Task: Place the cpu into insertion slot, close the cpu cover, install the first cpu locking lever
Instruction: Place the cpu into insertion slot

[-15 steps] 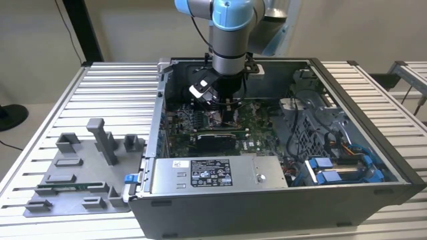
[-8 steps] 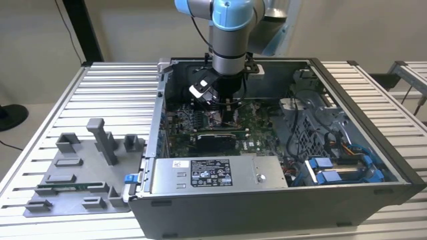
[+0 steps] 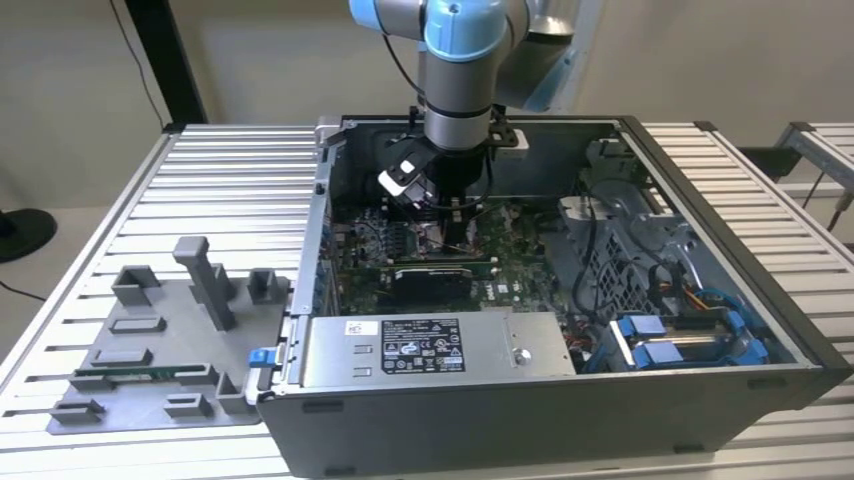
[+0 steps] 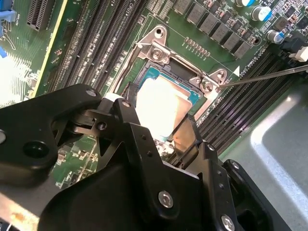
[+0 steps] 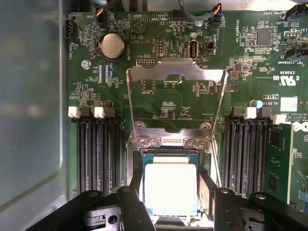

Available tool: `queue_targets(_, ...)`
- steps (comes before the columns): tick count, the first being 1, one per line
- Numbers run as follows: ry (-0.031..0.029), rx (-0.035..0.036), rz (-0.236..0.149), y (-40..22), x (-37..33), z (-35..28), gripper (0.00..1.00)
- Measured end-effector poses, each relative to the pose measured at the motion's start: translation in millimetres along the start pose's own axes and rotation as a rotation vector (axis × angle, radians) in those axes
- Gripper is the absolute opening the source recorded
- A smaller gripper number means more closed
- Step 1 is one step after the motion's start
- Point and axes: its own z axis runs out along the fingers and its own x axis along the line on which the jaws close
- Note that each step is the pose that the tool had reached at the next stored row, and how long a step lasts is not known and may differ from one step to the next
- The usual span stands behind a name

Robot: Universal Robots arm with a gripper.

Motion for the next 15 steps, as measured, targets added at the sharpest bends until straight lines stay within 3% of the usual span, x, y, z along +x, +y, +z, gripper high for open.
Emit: queue_targets(15, -0.0006, 0.0004, 0.000, -0.2, -0.3, 0.3, 0.00)
